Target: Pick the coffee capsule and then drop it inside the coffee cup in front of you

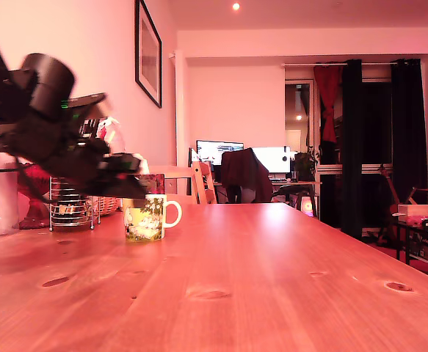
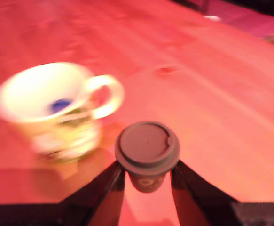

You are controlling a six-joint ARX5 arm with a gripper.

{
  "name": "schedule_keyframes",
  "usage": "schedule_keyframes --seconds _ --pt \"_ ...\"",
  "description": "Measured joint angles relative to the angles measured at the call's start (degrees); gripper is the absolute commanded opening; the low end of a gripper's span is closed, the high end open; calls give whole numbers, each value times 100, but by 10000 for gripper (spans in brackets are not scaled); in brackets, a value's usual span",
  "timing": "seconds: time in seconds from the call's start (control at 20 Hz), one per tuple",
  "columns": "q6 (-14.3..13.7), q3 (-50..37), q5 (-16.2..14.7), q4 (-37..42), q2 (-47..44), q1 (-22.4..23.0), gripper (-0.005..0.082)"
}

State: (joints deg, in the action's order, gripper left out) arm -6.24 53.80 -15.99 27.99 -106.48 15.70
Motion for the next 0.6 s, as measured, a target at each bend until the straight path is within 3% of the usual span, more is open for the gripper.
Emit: schedule_keyframes --seconds 0.25,0.6 --pt "4 0 4 -15 66 -271 211" --pt "4 0 4 -20 68 -280 211"
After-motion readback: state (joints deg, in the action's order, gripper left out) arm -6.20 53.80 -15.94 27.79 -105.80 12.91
